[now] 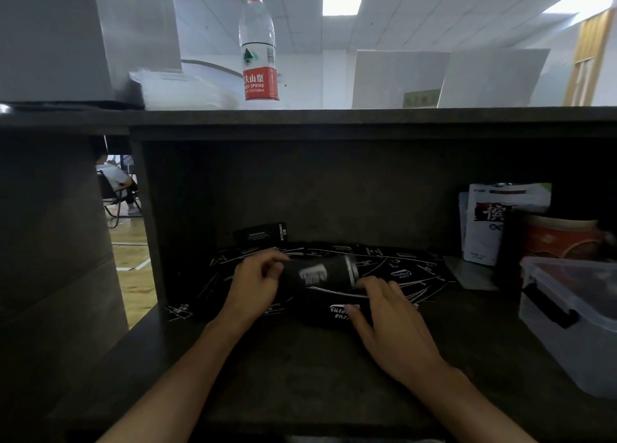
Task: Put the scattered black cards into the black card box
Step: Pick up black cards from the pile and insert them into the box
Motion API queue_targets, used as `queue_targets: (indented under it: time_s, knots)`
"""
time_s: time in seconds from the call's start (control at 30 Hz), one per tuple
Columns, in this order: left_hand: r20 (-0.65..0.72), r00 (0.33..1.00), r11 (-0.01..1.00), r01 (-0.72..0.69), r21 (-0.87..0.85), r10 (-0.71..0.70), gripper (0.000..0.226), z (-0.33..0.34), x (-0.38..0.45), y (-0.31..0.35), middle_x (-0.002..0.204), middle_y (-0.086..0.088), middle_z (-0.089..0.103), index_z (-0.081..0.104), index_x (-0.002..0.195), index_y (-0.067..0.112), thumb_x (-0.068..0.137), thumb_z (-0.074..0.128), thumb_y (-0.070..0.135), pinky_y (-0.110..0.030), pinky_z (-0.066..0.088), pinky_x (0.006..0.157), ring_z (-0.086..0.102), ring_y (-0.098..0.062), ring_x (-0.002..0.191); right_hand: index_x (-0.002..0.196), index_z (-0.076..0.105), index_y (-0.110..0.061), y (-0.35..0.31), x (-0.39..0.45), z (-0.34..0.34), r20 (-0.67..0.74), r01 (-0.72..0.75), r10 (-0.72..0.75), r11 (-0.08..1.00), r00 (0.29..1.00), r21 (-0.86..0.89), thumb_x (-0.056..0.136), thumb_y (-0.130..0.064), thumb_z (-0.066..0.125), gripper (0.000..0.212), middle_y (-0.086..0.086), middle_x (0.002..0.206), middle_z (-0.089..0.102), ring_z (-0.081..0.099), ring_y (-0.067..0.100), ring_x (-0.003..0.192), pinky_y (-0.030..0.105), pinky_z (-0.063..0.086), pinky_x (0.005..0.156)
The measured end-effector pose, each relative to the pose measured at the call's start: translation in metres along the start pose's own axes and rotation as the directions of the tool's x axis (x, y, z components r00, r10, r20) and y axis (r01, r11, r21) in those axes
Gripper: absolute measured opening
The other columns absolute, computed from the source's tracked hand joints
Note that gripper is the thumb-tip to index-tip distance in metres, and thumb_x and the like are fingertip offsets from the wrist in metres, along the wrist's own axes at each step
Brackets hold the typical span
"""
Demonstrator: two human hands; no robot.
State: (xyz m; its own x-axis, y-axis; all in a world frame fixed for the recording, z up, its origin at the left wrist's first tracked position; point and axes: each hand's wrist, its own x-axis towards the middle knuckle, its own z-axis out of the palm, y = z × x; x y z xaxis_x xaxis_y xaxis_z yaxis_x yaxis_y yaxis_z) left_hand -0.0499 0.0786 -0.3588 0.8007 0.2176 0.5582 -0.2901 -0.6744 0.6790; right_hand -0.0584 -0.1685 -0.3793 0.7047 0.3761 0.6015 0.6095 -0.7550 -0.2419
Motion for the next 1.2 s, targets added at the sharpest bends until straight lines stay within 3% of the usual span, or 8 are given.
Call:
queue_targets:
  time_s: [0.17, 0.3, 0.4, 0.53, 0.7, 0.87, 0.97, 1.2]
  knots:
    - [0.289, 0.954, 0.990, -0.044, -0.131, 0.081, 0.045, 0.014, -0.012, 0.020, 0.087, 0.014, 0.071, 0.073, 0.076, 0.033, 0.093, 0.047, 0.000, -0.017, 0.046, 0.083, 0.063, 0.001, 0.089, 0.149, 0.027, -0.031, 0.004, 0.001, 0.002, -0.023, -0.082, 0.079, 0.980, 0.997, -0.184, 0.094, -0.057, 0.047, 0.064, -0.003, 0.152, 0.021, 0.022, 0.016, 0.141, 0.039, 0.029, 0.113]
    - [0.338, 0.939, 0.986, 0.003, -0.165, 0.054, 0.045, 0.017, -0.015, 0.023, 0.079, 0.009, 0.071, 0.073, 0.074, 0.026, 0.095, 0.044, -0.001, -0.019, 0.050, 0.073, 0.066, -0.005, 0.079, 0.127, 0.049, -0.035, 0.006, 0.002, 0.007, 0.111, 0.032, -0.022, 0.996, 0.994, -0.089, 0.094, -0.062, 0.039, 0.044, -0.015, 0.122, 0.040, 0.032, 0.006, 0.123, 0.033, 0.032, 0.107]
    - [0.295, 0.955, 0.964, 0.090, -0.249, -0.013, 0.034, 0.011, -0.016, 0.026, 0.076, 0.002, 0.071, 0.073, 0.084, 0.017, 0.097, 0.045, 0.003, -0.015, 0.050, 0.066, 0.066, -0.010, 0.072, 0.133, 0.043, -0.037, 0.008, 0.002, 0.010, 0.155, 0.054, -0.045, 0.997, 0.987, -0.059, 0.090, -0.069, 0.036, 0.054, -0.014, 0.126, 0.036, 0.033, 0.005, 0.122, 0.034, 0.031, 0.109]
    - [0.454, 0.890, 0.987, -0.032, 0.159, -0.044, 0.019, 0.015, -0.027, 0.040, 0.091, 0.014, 0.068, 0.070, 0.098, 0.032, 0.089, 0.059, 0.045, -0.027, 0.054, 0.082, 0.064, -0.001, 0.085, 0.144, 0.038, -0.038, 0.012, 0.004, 0.015, 0.234, 0.078, -0.068, 0.996, 0.970, -0.034, 0.091, -0.069, 0.028, 0.062, -0.015, 0.143, 0.031, 0.028, 0.006, 0.132, 0.033, 0.026, 0.111]
    - [0.578, 0.796, 0.786, -0.236, 0.571, -0.181, 0.077, 0.002, -0.037, 0.052, 0.112, 0.012, 0.050, 0.060, 0.108, 0.036, 0.056, 0.044, 0.091, -0.031, 0.043, 0.085, 0.047, -0.010, 0.106, 0.134, 0.050, -0.038, 0.014, 0.006, 0.018, 0.260, 0.065, -0.061, 0.998, 0.964, -0.009, 0.083, -0.075, 0.018, 0.070, -0.014, 0.139, 0.036, 0.028, 0.006, 0.130, 0.032, 0.025, 0.107]
    - [0.615, 0.759, 0.885, -0.117, 0.450, -0.212, 0.055, 0.000, -0.042, 0.057, 0.104, 0.013, 0.056, 0.055, 0.105, 0.033, 0.068, 0.069, 0.070, -0.026, 0.047, 0.074, 0.055, -0.005, 0.093, 0.135, 0.050, -0.035, 0.013, 0.006, 0.017, 0.269, 0.083, -0.081, 0.997, 0.960, 0.005, 0.085, -0.071, 0.020, 0.068, -0.013, 0.143, 0.037, 0.025, 0.006, 0.136, 0.034, 0.024, 0.112]
    - [0.602, 0.785, 0.968, -0.017, 0.250, -0.142, 0.044, 0.001, -0.049, 0.054, 0.099, 0.012, 0.064, 0.051, 0.102, 0.037, 0.071, 0.078, 0.052, -0.028, 0.055, 0.077, 0.062, -0.001, 0.087, 0.119, 0.052, -0.034, 0.008, 0.005, 0.011, 0.246, 0.064, -0.068, 0.998, 0.967, 0.025, 0.087, -0.066, 0.024, 0.053, -0.017, 0.118, 0.046, 0.036, 0.003, 0.116, 0.036, 0.034, 0.105]
    - [0.462, 0.883, 0.983, -0.148, 0.105, 0.084, 0.035, 0.011, -0.059, 0.053, 0.103, 0.017, 0.056, 0.041, 0.100, 0.044, 0.088, 0.068, 0.025, -0.013, 0.043, 0.076, 0.054, 0.008, 0.095, 0.112, 0.047, -0.038, 0.006, 0.003, -0.007, 0.125, 0.147, -0.147, 0.989, 0.981, 0.005, 0.094, -0.056, 0.039, 0.026, -0.021, 0.103, 0.038, 0.036, -0.001, 0.096, 0.026, 0.043, 0.085]
